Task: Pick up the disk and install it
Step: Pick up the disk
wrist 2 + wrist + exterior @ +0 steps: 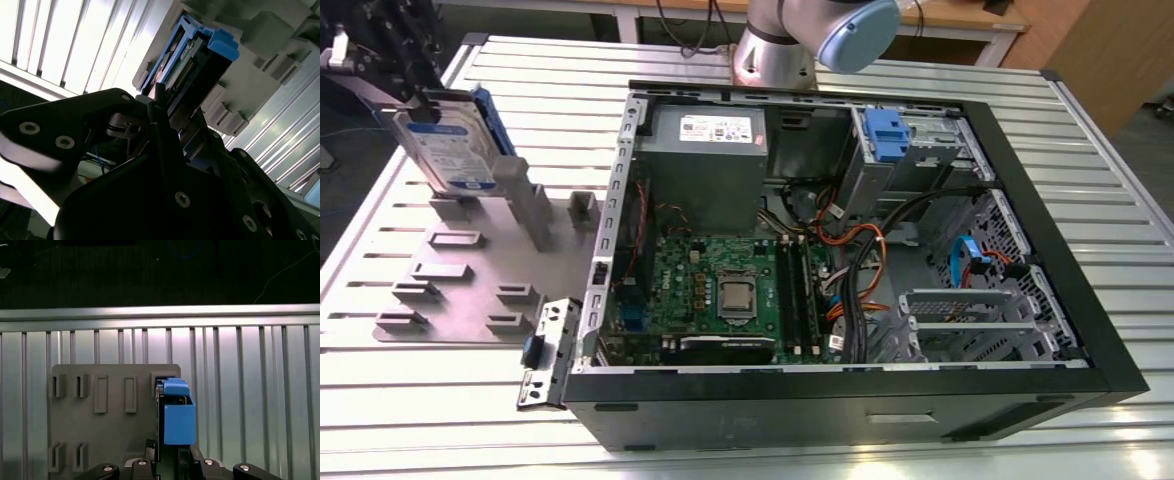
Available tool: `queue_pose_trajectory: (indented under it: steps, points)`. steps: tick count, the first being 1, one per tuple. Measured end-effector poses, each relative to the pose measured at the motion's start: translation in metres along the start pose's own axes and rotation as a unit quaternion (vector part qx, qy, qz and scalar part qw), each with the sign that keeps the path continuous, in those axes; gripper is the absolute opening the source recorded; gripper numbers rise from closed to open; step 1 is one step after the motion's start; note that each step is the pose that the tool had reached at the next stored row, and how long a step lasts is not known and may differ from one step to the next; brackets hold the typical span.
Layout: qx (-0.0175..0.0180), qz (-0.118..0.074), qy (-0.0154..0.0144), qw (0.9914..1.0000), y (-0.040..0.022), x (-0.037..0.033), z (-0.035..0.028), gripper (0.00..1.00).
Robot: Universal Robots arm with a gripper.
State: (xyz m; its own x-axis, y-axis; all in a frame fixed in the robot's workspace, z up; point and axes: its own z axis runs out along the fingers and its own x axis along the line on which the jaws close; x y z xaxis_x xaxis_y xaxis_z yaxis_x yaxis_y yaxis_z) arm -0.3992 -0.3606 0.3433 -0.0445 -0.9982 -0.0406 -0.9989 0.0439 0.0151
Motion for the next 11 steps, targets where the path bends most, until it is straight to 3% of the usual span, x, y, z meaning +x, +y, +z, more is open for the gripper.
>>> queue_pose_trajectory:
  steps: [11]
  points:
    - [-0.0003, 0.0, 0.0002, 1.0, 0.0001, -0.0001, -0.0028, 0.35]
